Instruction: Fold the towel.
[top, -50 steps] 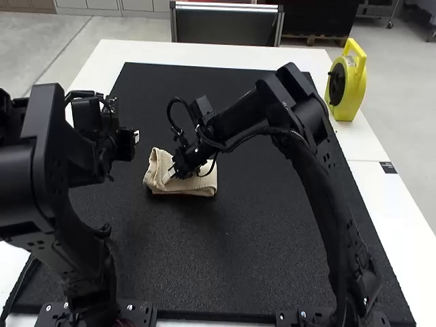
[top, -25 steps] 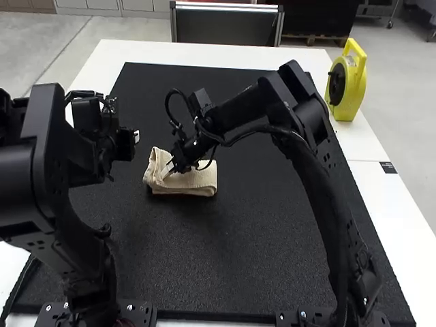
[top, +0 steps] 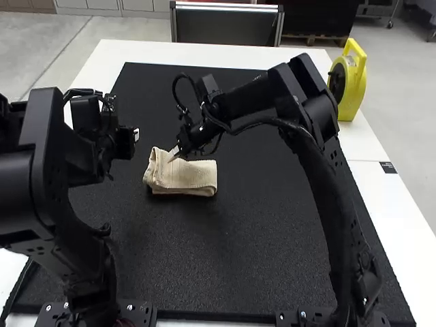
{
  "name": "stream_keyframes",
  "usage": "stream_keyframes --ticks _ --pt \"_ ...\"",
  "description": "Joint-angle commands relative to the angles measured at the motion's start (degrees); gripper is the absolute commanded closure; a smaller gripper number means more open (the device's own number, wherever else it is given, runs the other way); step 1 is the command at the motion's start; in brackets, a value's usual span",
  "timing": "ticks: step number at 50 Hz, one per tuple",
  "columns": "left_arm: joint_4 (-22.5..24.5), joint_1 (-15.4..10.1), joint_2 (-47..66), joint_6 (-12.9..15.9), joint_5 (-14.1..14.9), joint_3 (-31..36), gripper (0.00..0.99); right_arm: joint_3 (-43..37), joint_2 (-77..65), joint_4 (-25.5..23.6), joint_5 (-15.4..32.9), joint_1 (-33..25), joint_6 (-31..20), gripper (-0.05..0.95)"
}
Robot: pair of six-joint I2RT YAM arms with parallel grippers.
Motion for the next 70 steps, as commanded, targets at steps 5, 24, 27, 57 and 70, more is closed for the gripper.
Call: stream_keyframes --ticks 5,24,27,57,70 --pt "0.28 0.47 -0.84 -1.03 -0.47 0.28 0.21 4.84 -5.64 -3.97 -1.31 -3.82 -1.39 0.92" --pt "-1.21 0.12 -3.74 -1.2 -1.35 0.72 0.028 0.01 -17.42 -4.85 0.36 -17.35 -2.26 0.92" --pt "-1.3 -0.05 -4.09 -1.2 -1.26 0.89 0.028 -1.4 -19.96 -4.77 0.71 -19.9 -2.62 0.92" --pt "-2.79 -10.34 -11.74 -3.84 -22.18 2.3 0.028 -25.83 -48.88 4.11 3.7 -38.27 -1.21 -0.01" --pt "-3.5 -18.16 -18.42 -3.57 -28.68 1.51 0.028 -40.69 -65.84 15.1 13.54 -41.35 7.23 -0.01"
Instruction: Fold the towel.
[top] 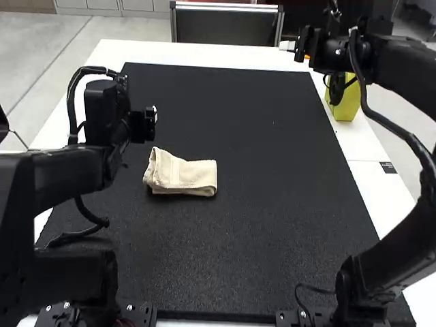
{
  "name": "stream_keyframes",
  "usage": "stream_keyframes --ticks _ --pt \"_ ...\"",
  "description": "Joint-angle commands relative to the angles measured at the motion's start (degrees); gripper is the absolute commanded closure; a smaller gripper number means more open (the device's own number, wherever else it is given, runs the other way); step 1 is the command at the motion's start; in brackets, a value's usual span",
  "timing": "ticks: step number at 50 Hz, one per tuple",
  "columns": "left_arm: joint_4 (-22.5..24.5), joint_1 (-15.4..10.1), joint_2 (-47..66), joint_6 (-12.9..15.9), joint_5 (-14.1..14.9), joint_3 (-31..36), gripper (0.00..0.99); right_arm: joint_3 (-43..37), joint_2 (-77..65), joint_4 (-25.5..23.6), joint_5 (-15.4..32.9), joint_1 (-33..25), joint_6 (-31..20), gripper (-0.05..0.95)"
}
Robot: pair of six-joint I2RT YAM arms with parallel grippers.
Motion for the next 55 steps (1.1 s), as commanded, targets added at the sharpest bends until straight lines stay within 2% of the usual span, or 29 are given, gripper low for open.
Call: stream_keyframes --ticks 1,6,12,15,22,26,35,47,55 --pt "0.44 -2.21 -3.03 -0.16 -7.38 1.33 0.028 -5.44 -7.8 4.33 7.23 -0.91 5.48 -0.01" --pt "1.14 -3.79 -4.53 1.77 -11.42 0.1 0.028 -10.8 -13.42 8.37 11.54 -1.35 5.48 -0.01" --pt "2.28 -4.4 -6.46 2.47 -13.0 -1.48 0.028 -16.16 -18.52 9.42 16.64 -2.06 2.49 -0.01" --pt "3.16 -4.23 -8.13 4.76 -13.44 -2.45 0.028 -19.06 -20.81 10.13 19.18 -2.58 0.91 -0.01" --pt "6.85 -4.23 -12.96 7.66 -16.08 -5.17 0.028 -25.39 -25.9 11.89 21.38 -4.6 -1.46 -0.01" --pt "8.61 -4.23 -16.39 9.33 -17.92 -7.1 0.028 -28.38 -29.42 13.12 21.38 -6.1 -1.73 -0.01" --pt "8.17 -4.14 -24.21 10.03 -18.54 -10.97 0.028 -35.85 -39.0 20.85 21.03 -9.44 -1.99 -0.01" --pt "6.15 -4.14 -33.79 10.56 -19.07 -13.96 0.03 -40.42 -46.64 20.32 15.93 -12.6 -0.94 -0.01" --pt "4.39 -4.14 -39.77 10.65 -19.07 -15.28 0.03 -42.53 -50.16 21.2 13.12 -14.27 1.61 -0.01"
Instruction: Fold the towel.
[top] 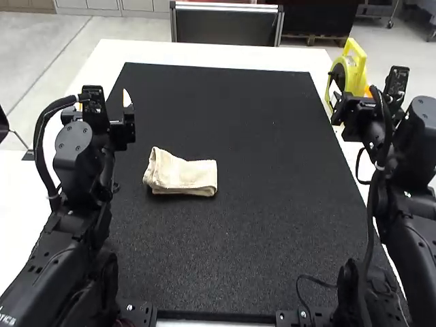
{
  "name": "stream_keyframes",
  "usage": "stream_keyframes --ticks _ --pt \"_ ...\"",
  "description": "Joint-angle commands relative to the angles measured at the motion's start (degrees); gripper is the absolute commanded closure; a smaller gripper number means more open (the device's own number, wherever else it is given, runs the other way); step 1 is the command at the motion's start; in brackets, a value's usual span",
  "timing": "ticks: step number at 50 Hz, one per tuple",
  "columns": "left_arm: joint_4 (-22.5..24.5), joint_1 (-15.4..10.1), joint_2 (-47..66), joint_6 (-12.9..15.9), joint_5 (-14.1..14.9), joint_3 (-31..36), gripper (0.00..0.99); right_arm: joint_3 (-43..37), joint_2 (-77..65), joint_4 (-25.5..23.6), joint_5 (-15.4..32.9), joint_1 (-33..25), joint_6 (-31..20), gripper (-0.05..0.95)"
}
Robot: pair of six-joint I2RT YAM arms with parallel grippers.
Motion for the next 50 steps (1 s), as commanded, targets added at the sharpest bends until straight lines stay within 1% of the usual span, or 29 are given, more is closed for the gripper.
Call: stream_keyframes --ticks 1,8,11,16,19,24,28,29,32,34,37,40,41,45,47,50 --pt "0.0 -0.14 -4.19 0.81 -0.58 -0.72 0.03 -0.74 -3.04 1.42 -3.1 -1.57 1.92 -0.01" --pt "-2.37 -0.14 -10.96 1.16 -0.58 -2.48 0.03 -3.11 -7.08 2.04 -4.15 -2.45 2.01 -0.01" --pt "-3.96 -0.14 -14.48 1.69 -0.58 -3.27 0.03 -3.99 -9.63 2.3 -4.24 -2.45 2.27 -0.01" --pt "-4.48 -0.14 -19.13 2.92 -0.58 -4.33 0.03 -5.13 -13.94 2.04 -4.24 -2.45 2.71 -0.01" --pt "-3.69 -0.14 -19.75 2.92 -0.14 -4.77 0.028 -5.92 -16.84 1.95 -4.06 -2.54 2.71 -0.01" --pt "-0.7 -0.23 -19.66 2.92 0.3 -5.29 0.03 -7.59 -22.29 1.25 -1.69 -2.63 2.71 -0.01" --pt "0.79 -0.4 -19.66 3.01 0.48 -6.17 0.03 -9.0 -26.07 -1.57 -1.87 -3.07 2.18 -0.01" --pt "0.88 -0.49 -19.66 3.01 0.57 -6.44 0.03 -9.09 -26.07 -1.92 -1.69 -3.16 1.66 -0.01" --pt "0.09 -0.49 -19.66 2.83 1.71 -6.7 0.028 -9.79 -25.36 -2.18 0.86 -3.51 1.22 -0.01" --pt "-0.88 -0.49 -19.66 2.39 2.5 -6.7 0.028 -10.32 -25.45 -1.48 1.65 -3.68 0.16 -0.01" --pt "-2.99 -0.58 -19.66 1.87 4.52 -6.7 0.03 -11.64 -25.45 -1.04 3.58 -3.86 -0.28 -0.01" --pt "-4.57 -0.58 -19.66 0.46 4.96 -6.7 0.03 -13.13 -25.45 -1.13 6.48 -3.86 -1.33 -0.01" --pt "-5.27 -0.58 -19.66 0.2 5.14 -6.7 0.028 -13.48 -25.54 -1.04 6.66 -3.86 -1.42 -0.01" --pt "-7.82 -0.49 -19.66 -1.3 5.14 -6.7 0.03 -14.1 -25.45 -1.74 6.39 -3.86 -1.42 -0.01" --pt "-8.53 -0.49 -19.66 -1.65 5.14 -6.7 0.03 -14.36 -25.45 -2.0 4.81 -3.86 -1.6 -0.01" --pt "-9.05 -0.58 -19.66 -4.11 5.14 -6.7 0.03 -14.89 -25.54 -2.53 3.93 -3.95 -1.68 -0.01"
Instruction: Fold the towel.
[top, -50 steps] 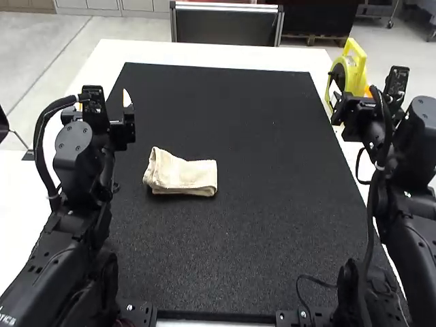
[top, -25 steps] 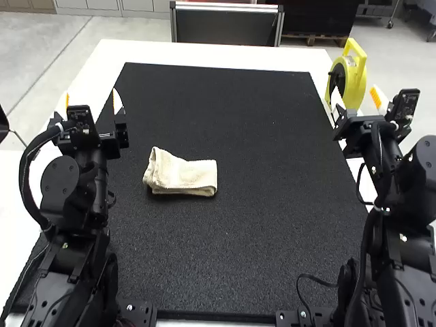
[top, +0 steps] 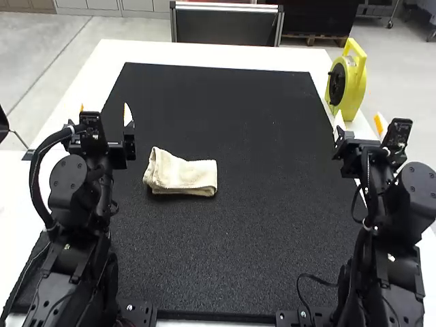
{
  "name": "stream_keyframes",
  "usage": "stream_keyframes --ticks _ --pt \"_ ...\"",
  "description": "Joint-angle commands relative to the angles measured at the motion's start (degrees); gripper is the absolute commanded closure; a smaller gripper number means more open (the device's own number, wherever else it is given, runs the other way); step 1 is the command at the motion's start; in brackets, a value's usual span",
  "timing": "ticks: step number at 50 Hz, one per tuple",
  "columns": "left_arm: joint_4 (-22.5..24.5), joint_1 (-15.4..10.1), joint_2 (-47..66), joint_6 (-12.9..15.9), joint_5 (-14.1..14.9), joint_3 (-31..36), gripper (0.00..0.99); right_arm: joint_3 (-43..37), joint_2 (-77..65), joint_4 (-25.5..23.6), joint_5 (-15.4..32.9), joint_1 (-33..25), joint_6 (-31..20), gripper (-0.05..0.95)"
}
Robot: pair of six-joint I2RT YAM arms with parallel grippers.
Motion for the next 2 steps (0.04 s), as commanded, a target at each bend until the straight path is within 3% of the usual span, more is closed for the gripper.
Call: stream_keyframes --ticks 1,2 --pt "-0.09 -0.36 -0.6 -4.62 1.2 -0.23 0.03 -0.03 -0.23 -0.59 0.2 -0.82 -1.23 -0.01" --pt "-0.18 -0.36 -0.6 -5.58 1.2 -0.23 0.03 -0.29 -0.23 -1.2 0.55 -0.82 -1.31 -0.01"
